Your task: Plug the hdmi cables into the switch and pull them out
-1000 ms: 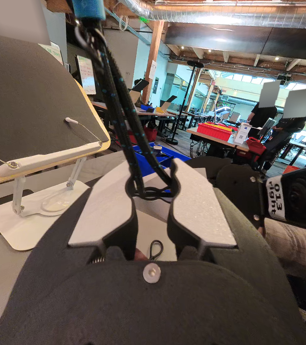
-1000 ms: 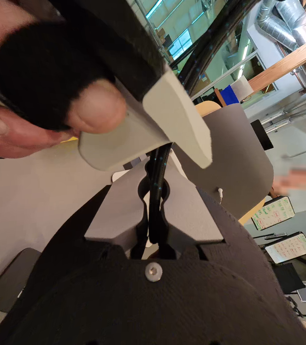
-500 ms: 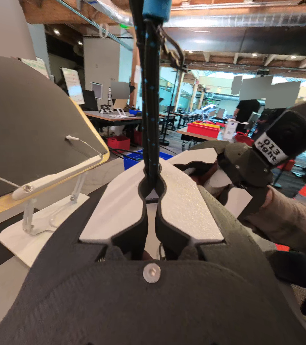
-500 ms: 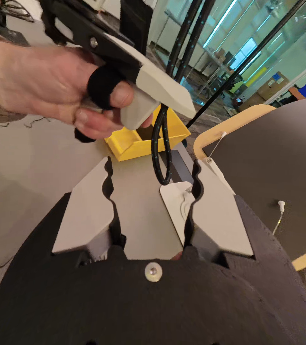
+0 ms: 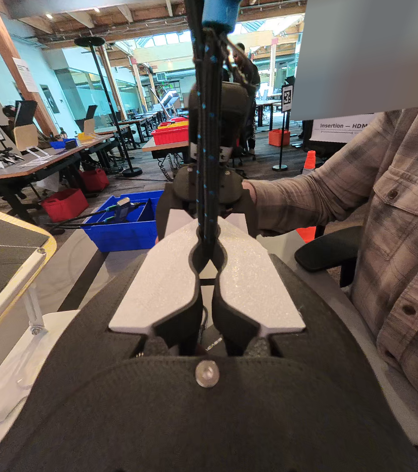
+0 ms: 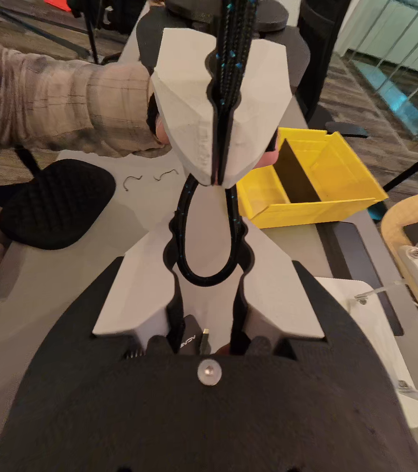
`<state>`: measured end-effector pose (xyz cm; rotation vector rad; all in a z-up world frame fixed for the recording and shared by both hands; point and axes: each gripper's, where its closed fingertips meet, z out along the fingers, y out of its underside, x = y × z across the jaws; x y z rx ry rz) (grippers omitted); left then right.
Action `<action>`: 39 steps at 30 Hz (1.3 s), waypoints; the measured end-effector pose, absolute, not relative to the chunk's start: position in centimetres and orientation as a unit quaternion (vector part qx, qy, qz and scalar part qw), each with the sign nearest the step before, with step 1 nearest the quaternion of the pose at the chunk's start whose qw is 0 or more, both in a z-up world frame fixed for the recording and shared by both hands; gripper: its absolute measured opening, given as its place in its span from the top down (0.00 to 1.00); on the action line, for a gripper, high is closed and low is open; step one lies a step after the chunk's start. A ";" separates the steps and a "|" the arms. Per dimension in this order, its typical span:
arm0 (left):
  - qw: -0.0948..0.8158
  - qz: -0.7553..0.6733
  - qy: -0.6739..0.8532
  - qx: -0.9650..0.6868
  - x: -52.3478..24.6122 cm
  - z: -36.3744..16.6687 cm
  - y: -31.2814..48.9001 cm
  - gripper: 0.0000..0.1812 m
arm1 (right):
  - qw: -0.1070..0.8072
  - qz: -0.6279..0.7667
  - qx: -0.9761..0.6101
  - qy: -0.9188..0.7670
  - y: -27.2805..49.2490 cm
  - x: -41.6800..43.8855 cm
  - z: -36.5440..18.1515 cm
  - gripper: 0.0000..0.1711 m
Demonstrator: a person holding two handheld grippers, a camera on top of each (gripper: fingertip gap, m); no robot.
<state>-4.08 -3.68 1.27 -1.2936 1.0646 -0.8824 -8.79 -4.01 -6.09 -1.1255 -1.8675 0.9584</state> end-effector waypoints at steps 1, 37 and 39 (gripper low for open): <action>0.585 -0.381 0.454 -0.554 -4.2 1.3 -3.6 0.99 | 0.379 0.370 -0.439 -0.726 -3.8 -8.9 -6.1 0.78; 0.653 0.070 0.380 -0.651 -7.8 -5.7 -3.9 0.76 | 0.296 0.287 -0.520 -0.748 1.0 -8.0 -10.0 0.99; 0.638 0.226 0.447 -0.585 -6.5 -4.3 -4.3 0.74 | 0.228 0.286 -0.527 -0.767 0.9 -7.2 -11.7 0.98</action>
